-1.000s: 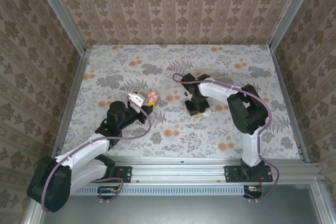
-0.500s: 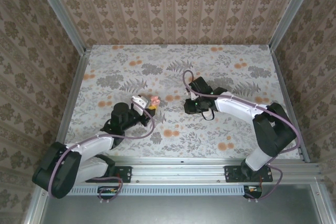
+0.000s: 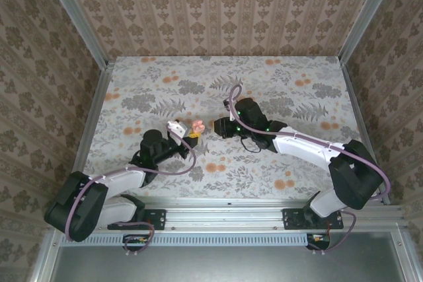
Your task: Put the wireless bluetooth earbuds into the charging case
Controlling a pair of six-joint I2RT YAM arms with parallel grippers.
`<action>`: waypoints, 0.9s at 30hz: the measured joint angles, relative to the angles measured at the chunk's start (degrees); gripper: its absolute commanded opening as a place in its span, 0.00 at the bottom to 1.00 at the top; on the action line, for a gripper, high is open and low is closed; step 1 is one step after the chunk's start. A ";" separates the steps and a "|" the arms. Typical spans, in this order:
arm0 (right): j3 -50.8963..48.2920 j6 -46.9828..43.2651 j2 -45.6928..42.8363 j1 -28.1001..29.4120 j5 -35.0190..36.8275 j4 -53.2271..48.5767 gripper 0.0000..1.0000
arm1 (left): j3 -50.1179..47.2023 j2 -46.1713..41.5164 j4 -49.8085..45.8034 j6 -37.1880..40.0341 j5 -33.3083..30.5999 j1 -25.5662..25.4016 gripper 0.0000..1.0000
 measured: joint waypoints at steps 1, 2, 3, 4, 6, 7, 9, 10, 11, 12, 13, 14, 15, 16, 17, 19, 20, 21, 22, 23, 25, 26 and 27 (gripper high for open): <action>0.00 0.00 -0.09 0.28 0.00 0.94 0.19 | 0.00 -0.11 -0.02 0.00 0.00 0.00 0.06; 0.00 0.00 -0.17 0.59 0.02 1.90 0.19 | 0.00 -0.28 -0.02 0.02 0.00 0.00 0.06; 0.00 0.00 -0.28 0.87 0.02 2.56 0.19 | 0.00 -0.50 -0.04 0.02 0.00 0.00 0.06; 0.00 0.00 -0.37 1.11 0.02 3.19 0.19 | 0.00 -0.76 -0.07 0.02 0.00 0.00 0.06; 0.00 0.00 -0.39 1.68 0.04 4.63 0.19 | 0.00 -1.42 -0.04 0.02 -0.02 0.00 0.06; 0.00 0.02 -0.39 1.97 0.07 5.09 0.19 | 0.00 -1.64 -0.04 0.02 0.00 0.00 0.06; -0.04 0.02 -0.46 2.64 0.61 6.12 0.19 | 0.00 -2.12 -0.07 0.02 0.02 0.00 0.06; -0.15 0.04 -0.52 2.97 0.94 6.78 0.19 | 0.00 -2.29 -0.20 0.02 0.02 0.00 0.06; -0.20 0.07 -0.61 3.21 1.14 7.19 0.19 | 0.00 -2.43 -0.31 0.02 0.02 0.00 0.06; -0.22 0.17 -0.63 3.50 1.31 7.76 0.19 | 0.00 -2.62 -0.48 0.02 0.02 0.00 0.06; -0.22 0.20 -0.63 3.63 1.49 8.39 0.19 | 0.00 -2.75 -0.59 0.02 0.02 0.00 0.06; -0.22 0.20 -0.63 3.76 1.60 8.66 0.19 | 0.00 -2.89 -0.61 0.02 0.04 0.00 0.06; -0.22 0.22 -0.63 3.91 1.77 8.92 0.19 | 0.00 -3.02 -0.70 0.02 0.04 0.00 0.06; -0.20 0.22 -0.63 3.91 1.92 9.11 0.19 | 0.00 -3.06 -0.68 0.02 0.04 0.00 0.06; -0.20 0.22 -0.63 3.96 2.03 9.27 0.19 | 0.00 -3.13 -0.70 0.02 0.04 0.00 0.06; -0.20 0.22 -0.61 3.96 2.23 9.73 0.19 | 0.00 -3.28 -0.90 0.02 0.07 0.00 0.06; -0.20 0.22 -0.59 4.07 2.29 9.94 0.19 | 0.00 -3.39 -0.96 0.02 0.09 0.00 0.06; -0.20 0.24 -0.57 4.07 2.43 10.05 0.19 | 0.00 -3.50 -0.94 0.02 0.11 0.00 0.06; -0.20 0.22 -0.52 4.17 2.45 10.10 0.19 | 0.00 -3.69 -0.98 0.02 0.13 0.00 0.06; -0.15 0.22 -0.44 4.22 2.47 10.12 0.19 | 0.00 -3.91 -0.98 0.02 0.13 0.00 0.06; -0.07 0.22 0.04 4.28 2.47 10.38 0.19 | 0.00 -4.59 -1.01 0.02 0.11 0.00 0.06; -0.04 0.22 0.26 4.33 2.49 10.49 0.19 | 0.00 -4.94 -1.01 0.02 0.11 0.00 0.06; 0.04 0.22 0.55 4.39 2.49 10.51 0.19 | 0.00 -5.31 -1.03 0.02 0.11 0.00 0.06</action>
